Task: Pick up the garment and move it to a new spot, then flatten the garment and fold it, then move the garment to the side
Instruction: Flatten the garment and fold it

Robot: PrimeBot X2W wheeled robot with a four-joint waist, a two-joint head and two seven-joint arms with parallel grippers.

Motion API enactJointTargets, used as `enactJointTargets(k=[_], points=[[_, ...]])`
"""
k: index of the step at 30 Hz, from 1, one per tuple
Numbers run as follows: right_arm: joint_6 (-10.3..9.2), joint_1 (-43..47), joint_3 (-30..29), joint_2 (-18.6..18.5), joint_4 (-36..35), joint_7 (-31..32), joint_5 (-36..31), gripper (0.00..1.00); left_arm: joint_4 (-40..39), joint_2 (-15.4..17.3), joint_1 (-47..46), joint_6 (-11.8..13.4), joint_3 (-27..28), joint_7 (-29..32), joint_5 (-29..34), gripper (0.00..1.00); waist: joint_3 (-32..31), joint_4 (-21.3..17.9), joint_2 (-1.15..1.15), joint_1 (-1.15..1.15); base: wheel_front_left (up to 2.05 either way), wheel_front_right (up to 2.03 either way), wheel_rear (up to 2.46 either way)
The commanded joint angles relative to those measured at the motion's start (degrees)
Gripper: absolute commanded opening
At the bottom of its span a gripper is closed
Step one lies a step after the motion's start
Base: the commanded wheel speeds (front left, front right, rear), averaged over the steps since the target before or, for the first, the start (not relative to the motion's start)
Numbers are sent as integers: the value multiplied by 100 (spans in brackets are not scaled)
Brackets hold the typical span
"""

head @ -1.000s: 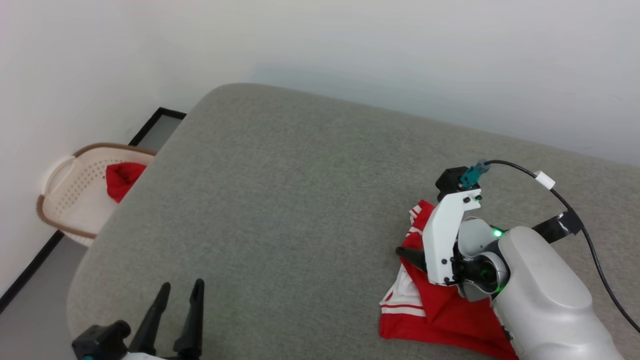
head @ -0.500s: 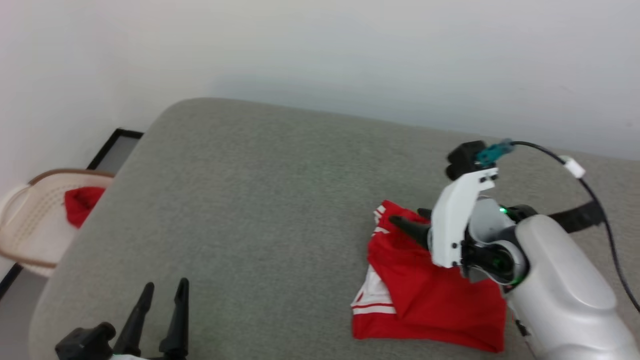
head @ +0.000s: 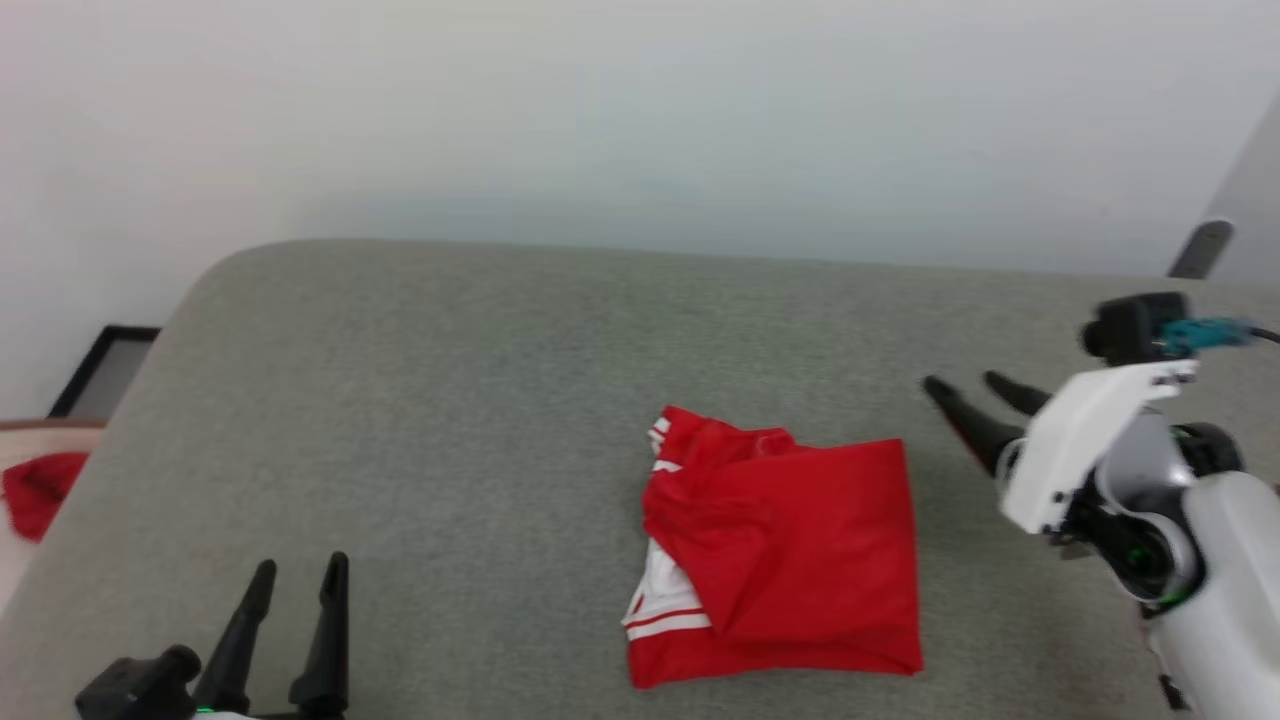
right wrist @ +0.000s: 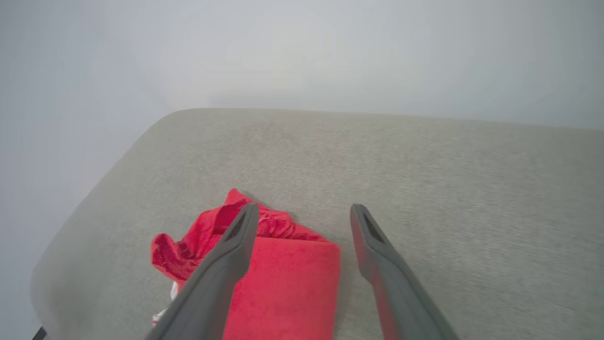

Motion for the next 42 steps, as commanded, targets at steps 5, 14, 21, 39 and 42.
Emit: enactJointTargets(k=[5, 14, 21, 39, 42], points=[[-4, 365, -286, -210, -236, -492, 2, 100, -50, 85, 62, 23, 73, -27, 98, 100, -30, -403, 0, 0, 0, 0, 0], [-4, 1159, -497, -562, -828, -1383, -102, 100, -37, 221, 133, 24, 149, -27, 288, 100, -63, -717, 0, 0, 0, 0, 0], [-4, 1805, -657, -765, -1194, -2135, -251, 100, -15, 228, 203, -14, 272, -29, 419, 100, -131, -812, 0, 0, 0, 0, 0], [-4, 2937, -1247, -462, -1635, -2709, -640, 100, 95, 96, 350, -120, 597, -23, 660, 100, -271, -810, 0, 0, 0, 0, 0], [-4, 2988, -1284, -421, -1655, -2680, -685, 100, 88, 74, 362, -143, 618, -23, 700, 100, -280, -807, 0, 0, 0, 0, 0]])
